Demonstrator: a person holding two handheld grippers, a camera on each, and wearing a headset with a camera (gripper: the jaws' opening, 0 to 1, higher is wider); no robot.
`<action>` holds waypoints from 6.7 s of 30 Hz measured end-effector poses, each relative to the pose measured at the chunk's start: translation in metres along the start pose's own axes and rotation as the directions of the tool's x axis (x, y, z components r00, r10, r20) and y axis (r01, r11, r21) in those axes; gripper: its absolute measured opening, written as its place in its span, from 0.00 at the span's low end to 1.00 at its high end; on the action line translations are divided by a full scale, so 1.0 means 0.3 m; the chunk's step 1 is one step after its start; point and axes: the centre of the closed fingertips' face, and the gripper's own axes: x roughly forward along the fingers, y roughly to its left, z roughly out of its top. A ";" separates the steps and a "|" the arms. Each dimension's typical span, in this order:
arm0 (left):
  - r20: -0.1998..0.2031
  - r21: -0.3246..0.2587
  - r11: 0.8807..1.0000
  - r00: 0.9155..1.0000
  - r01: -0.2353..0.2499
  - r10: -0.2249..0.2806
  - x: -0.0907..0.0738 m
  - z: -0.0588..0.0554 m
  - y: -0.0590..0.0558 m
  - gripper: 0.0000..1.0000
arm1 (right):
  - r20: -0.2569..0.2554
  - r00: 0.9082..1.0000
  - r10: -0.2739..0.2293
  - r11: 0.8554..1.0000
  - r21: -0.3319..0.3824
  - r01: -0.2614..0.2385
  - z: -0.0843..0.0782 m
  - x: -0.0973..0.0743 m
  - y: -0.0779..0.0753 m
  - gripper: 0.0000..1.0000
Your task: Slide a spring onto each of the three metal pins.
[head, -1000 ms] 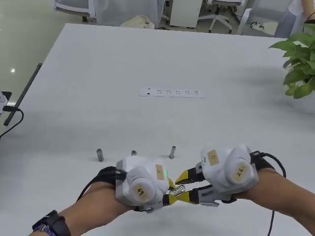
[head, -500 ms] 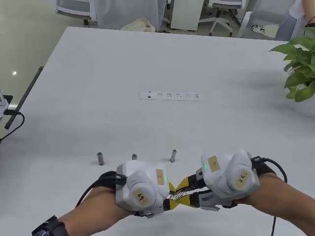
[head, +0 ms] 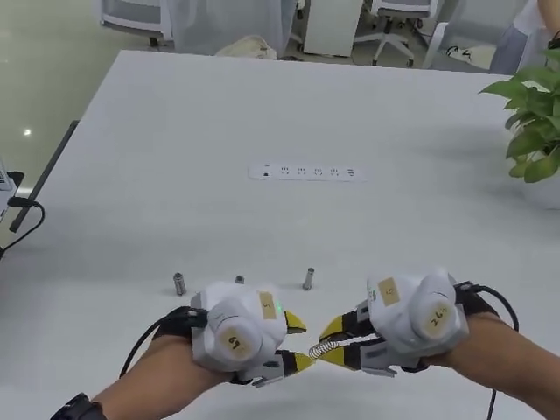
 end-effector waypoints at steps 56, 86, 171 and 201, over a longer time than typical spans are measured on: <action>-0.042 -0.366 0.858 0.928 -0.360 0.371 -0.456 -0.297 0.211 0.41 | -0.083 0.994 -0.069 0.989 0.124 0.079 -0.170 -0.029 -0.201 0.09; -0.110 -0.462 0.760 0.880 -0.457 0.463 -0.593 -0.428 0.238 0.58 | -0.133 0.989 -0.069 0.992 0.093 0.082 -0.165 0.012 -0.418 0.09; -0.167 -0.517 0.693 0.854 -0.502 0.493 -0.684 -0.499 0.258 0.57 | -0.282 0.958 0.047 0.999 0.008 -0.047 -0.226 0.319 -0.528 0.09; -0.142 -0.506 0.712 0.861 -0.487 0.488 -0.674 -0.476 0.269 0.57 | -0.236 0.970 -0.055 0.988 0.130 0.088 -0.261 0.236 -0.514 0.22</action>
